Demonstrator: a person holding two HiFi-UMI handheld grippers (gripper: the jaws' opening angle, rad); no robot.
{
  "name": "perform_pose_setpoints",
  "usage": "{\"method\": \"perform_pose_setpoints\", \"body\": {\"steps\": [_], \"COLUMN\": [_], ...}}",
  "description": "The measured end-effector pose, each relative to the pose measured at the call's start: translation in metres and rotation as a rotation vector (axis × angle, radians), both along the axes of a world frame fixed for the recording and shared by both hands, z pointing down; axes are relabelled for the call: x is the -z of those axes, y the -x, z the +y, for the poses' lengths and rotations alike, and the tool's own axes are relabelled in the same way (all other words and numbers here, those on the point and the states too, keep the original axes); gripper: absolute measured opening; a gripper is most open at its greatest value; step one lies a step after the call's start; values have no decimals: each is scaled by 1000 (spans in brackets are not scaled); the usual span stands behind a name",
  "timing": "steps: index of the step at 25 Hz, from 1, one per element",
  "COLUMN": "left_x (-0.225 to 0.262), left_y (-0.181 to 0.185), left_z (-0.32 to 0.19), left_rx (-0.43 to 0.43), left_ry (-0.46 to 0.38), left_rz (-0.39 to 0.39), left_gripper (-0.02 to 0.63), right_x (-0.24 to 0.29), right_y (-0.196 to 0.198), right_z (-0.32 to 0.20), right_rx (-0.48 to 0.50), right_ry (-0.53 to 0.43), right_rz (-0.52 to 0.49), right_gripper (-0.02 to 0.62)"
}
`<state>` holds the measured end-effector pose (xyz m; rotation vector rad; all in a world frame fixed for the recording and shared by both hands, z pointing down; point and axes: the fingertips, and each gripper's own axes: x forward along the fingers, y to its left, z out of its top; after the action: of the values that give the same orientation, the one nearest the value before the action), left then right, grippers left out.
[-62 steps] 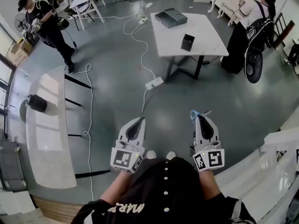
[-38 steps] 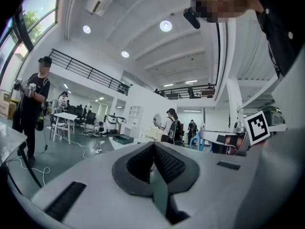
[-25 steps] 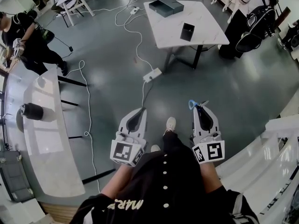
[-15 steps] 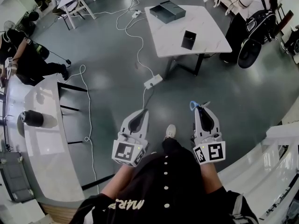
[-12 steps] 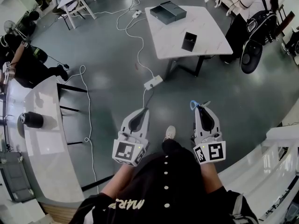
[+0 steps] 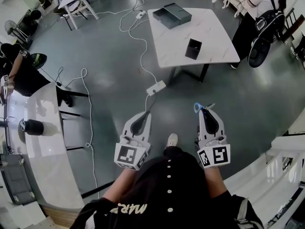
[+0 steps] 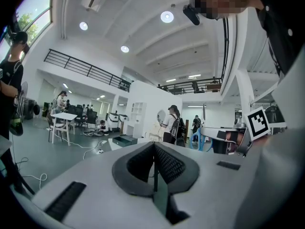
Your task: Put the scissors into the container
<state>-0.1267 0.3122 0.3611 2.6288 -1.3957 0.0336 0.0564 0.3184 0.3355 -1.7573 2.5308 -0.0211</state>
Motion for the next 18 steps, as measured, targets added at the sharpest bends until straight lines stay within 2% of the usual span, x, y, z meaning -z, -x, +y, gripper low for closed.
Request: {"method": "perform_pose_setpoints", "body": {"steps": [18], "left_x": [-13], "left_y": [-42], "left_z": [-99], "left_rx": [57], "left_ry": [23], "left_rz": [-25], "left_gripper": [26], "right_x": [-19], "right_y": [-47], "right_z": [-103], "right_rx": [42], "right_ry": [31], "right_rz": [-14], "right_gripper": [52]}}
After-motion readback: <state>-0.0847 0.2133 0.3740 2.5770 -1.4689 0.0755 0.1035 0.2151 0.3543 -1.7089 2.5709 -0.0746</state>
